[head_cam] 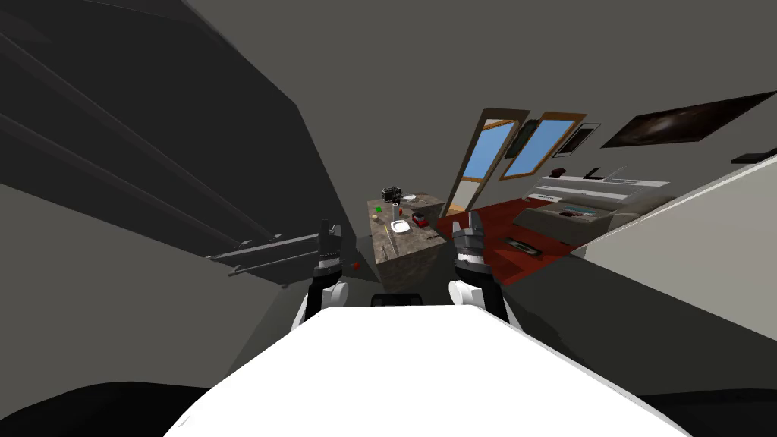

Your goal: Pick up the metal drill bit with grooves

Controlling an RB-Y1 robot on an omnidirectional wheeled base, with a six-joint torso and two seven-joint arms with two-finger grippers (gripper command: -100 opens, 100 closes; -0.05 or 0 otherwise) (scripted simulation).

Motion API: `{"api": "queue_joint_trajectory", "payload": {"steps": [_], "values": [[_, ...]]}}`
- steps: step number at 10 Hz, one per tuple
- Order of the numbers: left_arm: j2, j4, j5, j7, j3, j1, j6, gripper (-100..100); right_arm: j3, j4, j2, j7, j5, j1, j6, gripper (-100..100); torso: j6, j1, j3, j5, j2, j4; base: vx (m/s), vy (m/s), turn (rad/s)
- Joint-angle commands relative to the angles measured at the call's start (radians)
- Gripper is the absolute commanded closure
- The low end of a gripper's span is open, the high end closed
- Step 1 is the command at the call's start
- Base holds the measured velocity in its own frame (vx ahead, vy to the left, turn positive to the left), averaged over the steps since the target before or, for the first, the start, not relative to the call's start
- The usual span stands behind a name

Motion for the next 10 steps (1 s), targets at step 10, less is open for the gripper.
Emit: {"api": "queue_joint_trajectory", "payload": {"steps": [10], "values": [[0.000, 0.000, 0.000, 0.000, 0.000, 0.000, 0.000, 0, -0.036, 0.061, -0.296, -0.007, 0.083, 0.011, -0.067, -100, 0.000, -0.003, 0.002, -0.001, 0.004, 0.001, -0.059, -0.033, 0.115]]}}
